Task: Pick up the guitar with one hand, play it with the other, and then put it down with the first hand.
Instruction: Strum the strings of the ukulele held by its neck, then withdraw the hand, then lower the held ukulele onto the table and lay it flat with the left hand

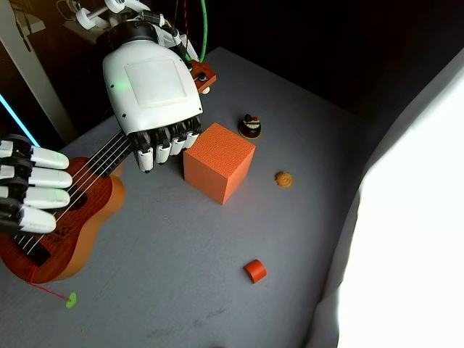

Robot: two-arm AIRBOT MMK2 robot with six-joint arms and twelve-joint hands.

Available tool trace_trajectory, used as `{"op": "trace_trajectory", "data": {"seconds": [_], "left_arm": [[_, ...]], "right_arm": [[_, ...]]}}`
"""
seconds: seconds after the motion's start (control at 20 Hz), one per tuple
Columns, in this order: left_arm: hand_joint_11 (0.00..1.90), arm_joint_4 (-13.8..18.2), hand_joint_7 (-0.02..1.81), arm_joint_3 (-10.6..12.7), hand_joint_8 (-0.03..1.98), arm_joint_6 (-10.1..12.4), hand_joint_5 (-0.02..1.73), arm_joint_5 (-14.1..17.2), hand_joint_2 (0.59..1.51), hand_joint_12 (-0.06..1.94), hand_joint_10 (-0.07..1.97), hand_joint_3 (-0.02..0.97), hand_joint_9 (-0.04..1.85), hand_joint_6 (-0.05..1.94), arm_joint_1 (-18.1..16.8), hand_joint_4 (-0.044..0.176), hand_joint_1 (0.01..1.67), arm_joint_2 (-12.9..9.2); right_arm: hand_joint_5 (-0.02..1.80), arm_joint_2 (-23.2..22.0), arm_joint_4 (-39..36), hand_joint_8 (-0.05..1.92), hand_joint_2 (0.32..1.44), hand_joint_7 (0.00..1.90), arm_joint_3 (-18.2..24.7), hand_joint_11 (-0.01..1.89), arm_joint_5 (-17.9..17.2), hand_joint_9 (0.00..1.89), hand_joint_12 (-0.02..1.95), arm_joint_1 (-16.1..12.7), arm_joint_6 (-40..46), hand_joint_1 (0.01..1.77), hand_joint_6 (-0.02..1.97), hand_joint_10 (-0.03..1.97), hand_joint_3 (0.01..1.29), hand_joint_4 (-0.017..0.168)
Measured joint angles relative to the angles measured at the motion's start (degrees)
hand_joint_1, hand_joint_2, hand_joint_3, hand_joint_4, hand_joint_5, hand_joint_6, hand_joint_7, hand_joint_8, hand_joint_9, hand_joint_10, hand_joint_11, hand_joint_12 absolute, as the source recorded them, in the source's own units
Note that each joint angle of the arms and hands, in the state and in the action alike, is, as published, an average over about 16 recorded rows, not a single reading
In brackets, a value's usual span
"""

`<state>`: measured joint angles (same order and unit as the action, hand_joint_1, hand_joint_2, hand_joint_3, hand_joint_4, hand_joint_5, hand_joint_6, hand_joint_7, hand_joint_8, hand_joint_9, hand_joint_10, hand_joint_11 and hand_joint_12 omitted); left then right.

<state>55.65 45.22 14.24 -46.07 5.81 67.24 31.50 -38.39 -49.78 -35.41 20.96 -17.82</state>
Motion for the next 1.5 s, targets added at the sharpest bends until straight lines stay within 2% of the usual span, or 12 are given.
{"op": "trace_trajectory", "data": {"seconds": [0.3, 0.55, 1.0, 1.5], "left_arm": [[1.41, 6.7, 1.29, -3.2, 1.95, 10.0, 1.21, -3.9, 1.085, 1.92, 1.91, -0.014, 1.37, 1.87, 2.3, -0.006, 1.45, -0.9], [1.41, 12.1, 1.29, -5.6, 1.95, 16.7, 1.21, -7.2, 1.086, 1.92, 1.91, -0.014, 1.37, 1.88, 5.2, -0.006, 1.45, -1.4], [1.41, 18.9, 1.30, -7.4, 1.95, 22.8, 1.22, -9.6, 1.086, 1.92, 1.91, -0.014, 1.39, 1.88, 11.5, -0.006, 1.45, -1.1], [1.41, 24.7, 1.29, -7.2, 1.95, 28.0, 1.22, -9.6, 1.087, 1.92, 1.91, -0.015, 1.39, 1.88, 17.9, -0.006, 1.44, 1.4]], "right_arm": [[0.18, 0.0, 11.7, -0.01, 1.31, 0.26, -0.4, 0.02, 1.9, 0.27, 0.88, 0.2, -7.9, 0.20, 0.17, 0.02, 0.02, -0.004], [0.17, 0.1, 15.2, -0.01, 1.31, 0.24, -0.2, 0.02, 3.1, 0.26, 0.88, 0.4, -10.8, 0.20, 0.12, 0.02, 0.02, -0.004], [0.17, 0.2, 15.4, -0.01, 1.31, 0.23, 0.3, 0.02, 3.8, 0.25, 0.87, 0.7, -11.9, 0.21, 0.08, 0.02, 0.02, -0.002], [0.20, 0.2, 14.9, -0.01, 1.31, 0.25, 0.7, 0.02, 3.8, 0.26, 0.89, 1.0, -12.0, 0.21, 0.07, 0.02, 0.02, -0.002]]}}
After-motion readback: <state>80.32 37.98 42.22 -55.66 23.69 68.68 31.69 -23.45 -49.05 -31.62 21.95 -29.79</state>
